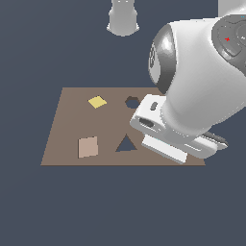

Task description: Insert a designated object into the corresponding slot on a board.

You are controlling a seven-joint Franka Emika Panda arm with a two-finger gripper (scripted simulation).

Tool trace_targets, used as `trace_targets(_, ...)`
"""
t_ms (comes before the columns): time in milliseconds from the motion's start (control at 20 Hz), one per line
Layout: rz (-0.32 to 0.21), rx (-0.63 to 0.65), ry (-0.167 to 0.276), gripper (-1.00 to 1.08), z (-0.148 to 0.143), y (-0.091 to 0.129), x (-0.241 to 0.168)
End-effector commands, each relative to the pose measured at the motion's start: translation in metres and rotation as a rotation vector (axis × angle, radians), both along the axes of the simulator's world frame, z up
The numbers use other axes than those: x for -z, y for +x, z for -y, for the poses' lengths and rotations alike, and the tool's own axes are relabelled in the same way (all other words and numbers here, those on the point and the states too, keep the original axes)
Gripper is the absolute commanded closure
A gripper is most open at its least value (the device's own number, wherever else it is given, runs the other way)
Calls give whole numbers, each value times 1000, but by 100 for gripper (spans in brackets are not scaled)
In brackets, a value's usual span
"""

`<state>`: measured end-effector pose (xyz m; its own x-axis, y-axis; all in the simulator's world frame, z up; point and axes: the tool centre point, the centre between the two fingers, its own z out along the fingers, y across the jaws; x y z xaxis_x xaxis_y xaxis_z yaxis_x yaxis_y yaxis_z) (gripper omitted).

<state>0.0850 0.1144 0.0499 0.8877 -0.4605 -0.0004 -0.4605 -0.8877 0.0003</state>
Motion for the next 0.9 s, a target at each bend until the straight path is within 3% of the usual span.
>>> trace_targets(0, 0, 0, 0, -92, 0, 0, 0)
trace_targets(450, 0, 2, 0, -92, 0, 1, 20)
trace_targets(500, 0, 2, 0, 108, 0, 1, 20)
trace_targets(850, 0, 2, 0, 108, 0, 1, 20)
